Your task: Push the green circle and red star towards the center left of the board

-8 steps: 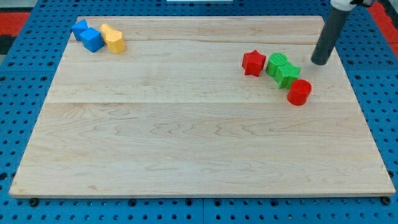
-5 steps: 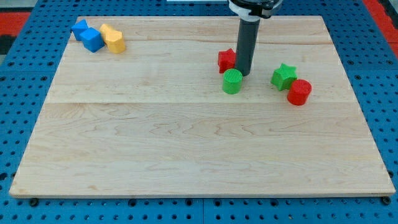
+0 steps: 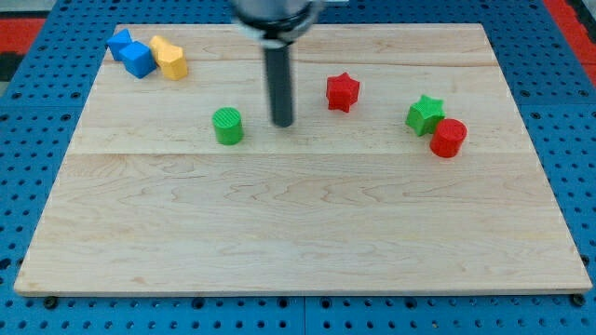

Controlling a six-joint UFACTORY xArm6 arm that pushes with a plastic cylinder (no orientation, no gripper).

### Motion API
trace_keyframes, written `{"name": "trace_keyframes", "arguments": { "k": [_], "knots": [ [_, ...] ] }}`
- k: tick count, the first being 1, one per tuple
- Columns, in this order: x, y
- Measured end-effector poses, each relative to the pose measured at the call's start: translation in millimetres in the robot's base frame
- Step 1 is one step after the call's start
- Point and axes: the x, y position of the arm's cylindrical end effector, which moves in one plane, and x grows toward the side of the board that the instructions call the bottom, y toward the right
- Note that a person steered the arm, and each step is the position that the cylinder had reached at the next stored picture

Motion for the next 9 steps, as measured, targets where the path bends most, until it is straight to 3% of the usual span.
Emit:
{"name": "trace_keyframes", "arguments": {
  "k": [1, 2, 4, 6, 9],
  "knots": [
    [-20, 66],
    [-16, 80],
    [-86, 95],
    [-111, -11],
    [-53, -118]
  ]
}}
